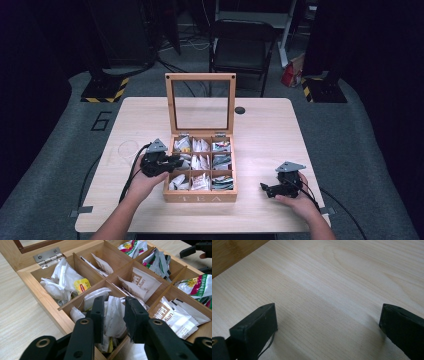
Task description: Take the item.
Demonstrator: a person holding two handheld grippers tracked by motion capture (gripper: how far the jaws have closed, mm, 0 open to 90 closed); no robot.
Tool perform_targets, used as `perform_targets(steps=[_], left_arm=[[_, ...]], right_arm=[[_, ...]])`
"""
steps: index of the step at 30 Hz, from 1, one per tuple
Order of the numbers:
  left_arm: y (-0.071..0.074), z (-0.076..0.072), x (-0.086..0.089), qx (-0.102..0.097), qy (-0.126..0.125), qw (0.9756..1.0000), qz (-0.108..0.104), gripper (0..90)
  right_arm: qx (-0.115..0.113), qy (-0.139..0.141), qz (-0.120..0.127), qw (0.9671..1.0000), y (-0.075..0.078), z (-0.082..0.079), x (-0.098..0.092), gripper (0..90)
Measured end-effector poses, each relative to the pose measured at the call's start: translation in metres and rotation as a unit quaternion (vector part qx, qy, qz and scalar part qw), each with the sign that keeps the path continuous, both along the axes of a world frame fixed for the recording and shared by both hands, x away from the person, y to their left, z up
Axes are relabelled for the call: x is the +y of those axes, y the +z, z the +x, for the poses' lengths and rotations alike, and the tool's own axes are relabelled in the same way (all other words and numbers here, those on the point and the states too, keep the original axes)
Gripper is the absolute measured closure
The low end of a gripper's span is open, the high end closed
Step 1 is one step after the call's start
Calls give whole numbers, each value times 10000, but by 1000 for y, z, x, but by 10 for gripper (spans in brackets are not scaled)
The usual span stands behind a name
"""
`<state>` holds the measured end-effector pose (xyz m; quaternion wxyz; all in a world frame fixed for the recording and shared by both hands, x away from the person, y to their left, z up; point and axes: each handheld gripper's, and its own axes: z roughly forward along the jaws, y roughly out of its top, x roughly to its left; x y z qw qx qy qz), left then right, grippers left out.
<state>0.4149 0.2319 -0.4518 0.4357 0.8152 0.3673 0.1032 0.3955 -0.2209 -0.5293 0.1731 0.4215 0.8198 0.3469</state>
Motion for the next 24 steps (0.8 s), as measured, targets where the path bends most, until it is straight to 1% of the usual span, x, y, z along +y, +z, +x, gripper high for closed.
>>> perform_targets(steps=[2,3,4,9,10,13,16,17,19,20,24], left_arm=[[0,0,0,-22,-44,10000,35,743],[0,0,0,-13,-41,10000,32,743],[1,0,-1,-67,-90,9999,29,762],[1,-1,-2,-93,-118,9999,46,804],[2,-2,-2,-138,-123,9998,51,828],[3,-3,-2,-107,-144,9998,12,859],[3,-4,-4,-154,-139,9998,-45,874],[5,-4,-3,-158,-182,9997,4,877],[5,-5,-4,-162,-187,9997,-15,879],[6,-4,-4,-204,-192,9996,-9,881],[10,-5,-3,-189,-208,9996,-43,883]], right_arm=[[-9,-9,-14,10000,0,0,0,9],[-9,-9,-14,10000,0,0,0,9],[-5,-13,-6,10000,0,0,0,9],[-6,-9,-11,10000,0,0,0,9],[-7,-12,-5,10000,0,0,0,9],[-6,-13,1,10000,0,0,0,9],[-8,-4,-16,10000,0,0,0,9],[-1,2,-5,10000,0,0,0,9],[-4,-6,-7,10000,0,0,0,9],[-2,3,-3,10000,0,0,0,9],[0,8,-3,10000,0,0,0,9]])
